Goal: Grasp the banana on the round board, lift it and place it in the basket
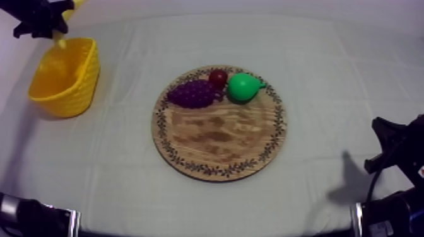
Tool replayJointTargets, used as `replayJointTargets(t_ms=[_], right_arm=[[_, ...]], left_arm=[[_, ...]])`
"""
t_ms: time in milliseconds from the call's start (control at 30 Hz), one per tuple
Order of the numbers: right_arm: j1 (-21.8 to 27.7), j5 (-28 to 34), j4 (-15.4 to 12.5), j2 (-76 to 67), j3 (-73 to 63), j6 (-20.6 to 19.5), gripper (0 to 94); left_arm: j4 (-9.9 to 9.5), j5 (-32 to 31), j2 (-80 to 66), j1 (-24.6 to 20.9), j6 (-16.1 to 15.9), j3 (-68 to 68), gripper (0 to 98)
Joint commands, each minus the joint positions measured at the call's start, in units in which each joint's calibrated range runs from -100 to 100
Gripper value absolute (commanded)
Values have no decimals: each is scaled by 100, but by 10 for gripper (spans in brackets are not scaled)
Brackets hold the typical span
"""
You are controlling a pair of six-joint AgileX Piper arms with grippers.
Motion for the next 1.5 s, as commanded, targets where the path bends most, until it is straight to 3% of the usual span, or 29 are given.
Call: replayJointTargets(t_ms=[0, 333, 633, 1000, 1133, 1200, 1367, 1467], right_arm=[[3, -1, -3, -4, -3, -1, 5], [3, -1, -3, -4, -3, -5, 5], [3, -1, -3, -4, -3, -4, 5], [3, -1, -3, -4, -3, -4, 5], [3, -1, -3, -4, -3, -1, 5], [3, -1, -3, -4, -3, -1, 5], [3, -1, -3, -4, -3, -1, 5], [3, -1, -3, -4, -3, -1, 5]], left_arm=[[-11, -53, 355, -501, -40, -28, 259], [131, -957, 1246, -883, -326, 788, 263], [213, -1316, 1433, -816, -379, 1141, 265], [174, -1419, 1634, -661, -596, 1236, 499], [76, -1412, 1617, -628, -579, 1251, 533], [52, -1486, 1568, -608, -585, 1291, 499], [98, -1677, 1254, -503, -686, 1434, 120], [167, -1702, 865, -356, -831, 1559, 42]])
